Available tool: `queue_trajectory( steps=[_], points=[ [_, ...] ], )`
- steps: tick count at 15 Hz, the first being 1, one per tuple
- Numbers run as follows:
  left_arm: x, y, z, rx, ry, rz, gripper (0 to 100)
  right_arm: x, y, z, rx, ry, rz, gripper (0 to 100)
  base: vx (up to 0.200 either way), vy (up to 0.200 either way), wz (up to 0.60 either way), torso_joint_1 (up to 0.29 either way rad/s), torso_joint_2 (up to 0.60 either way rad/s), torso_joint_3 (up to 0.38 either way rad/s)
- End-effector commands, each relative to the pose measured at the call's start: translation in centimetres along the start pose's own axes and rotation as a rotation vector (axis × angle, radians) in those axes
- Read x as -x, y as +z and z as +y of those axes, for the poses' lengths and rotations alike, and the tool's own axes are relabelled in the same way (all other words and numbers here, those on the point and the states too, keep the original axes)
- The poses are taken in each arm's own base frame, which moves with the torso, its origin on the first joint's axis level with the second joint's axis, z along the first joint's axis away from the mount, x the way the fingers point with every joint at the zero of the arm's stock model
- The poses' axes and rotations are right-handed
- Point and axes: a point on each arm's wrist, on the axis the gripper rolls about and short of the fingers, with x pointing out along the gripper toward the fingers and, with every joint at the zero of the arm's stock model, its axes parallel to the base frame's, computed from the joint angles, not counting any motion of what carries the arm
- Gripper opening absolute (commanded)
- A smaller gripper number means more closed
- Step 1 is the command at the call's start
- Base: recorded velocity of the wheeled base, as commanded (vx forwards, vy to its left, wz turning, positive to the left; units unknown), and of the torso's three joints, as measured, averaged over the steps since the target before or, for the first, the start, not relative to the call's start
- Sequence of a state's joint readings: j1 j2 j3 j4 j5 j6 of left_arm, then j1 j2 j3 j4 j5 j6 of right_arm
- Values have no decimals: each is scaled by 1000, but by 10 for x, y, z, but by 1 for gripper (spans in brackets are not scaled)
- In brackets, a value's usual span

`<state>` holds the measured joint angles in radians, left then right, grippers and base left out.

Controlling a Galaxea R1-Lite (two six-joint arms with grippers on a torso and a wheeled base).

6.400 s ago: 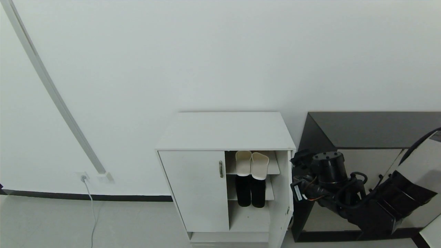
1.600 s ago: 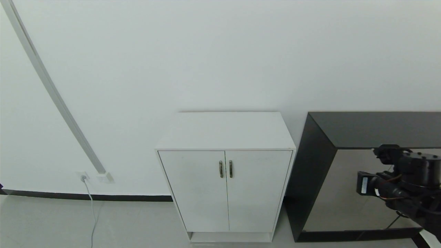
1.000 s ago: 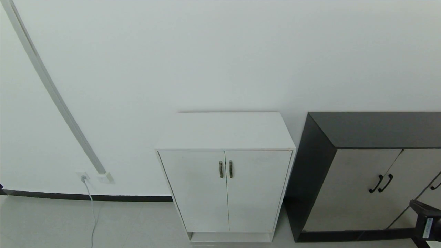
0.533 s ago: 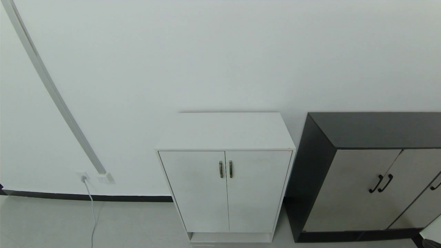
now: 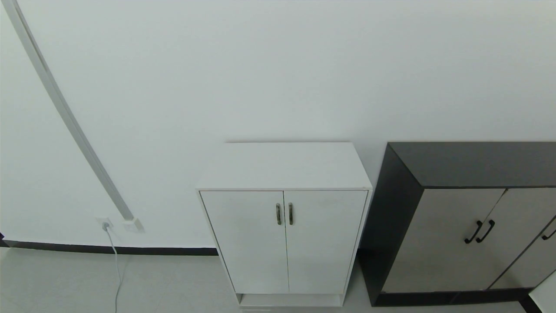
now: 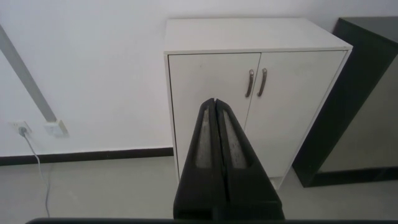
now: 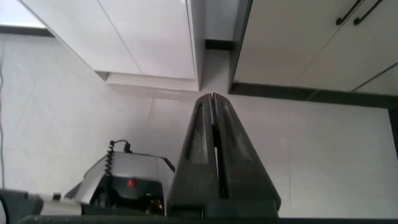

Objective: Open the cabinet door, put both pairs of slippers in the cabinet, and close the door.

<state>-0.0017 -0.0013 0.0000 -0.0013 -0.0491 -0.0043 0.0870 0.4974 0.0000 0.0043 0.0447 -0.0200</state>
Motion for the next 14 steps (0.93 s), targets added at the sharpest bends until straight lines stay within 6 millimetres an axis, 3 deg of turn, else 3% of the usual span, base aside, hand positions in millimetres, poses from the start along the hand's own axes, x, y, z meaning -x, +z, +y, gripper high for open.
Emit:
queue_trajectory(
  steps=[1,8,14],
  points=[
    [0,0,0,0,0,1,0,6,-2,0,8,8,-86,0,0,0,0,0,0,0],
    [0,0,0,0,0,1,0,26,-13,1,9,-29,-375,0,0,0,0,0,0,0],
    [0,0,0,0,0,1,0,28,-15,2,-7,-33,-408,0,0,0,0,0,0,0]
  ],
)
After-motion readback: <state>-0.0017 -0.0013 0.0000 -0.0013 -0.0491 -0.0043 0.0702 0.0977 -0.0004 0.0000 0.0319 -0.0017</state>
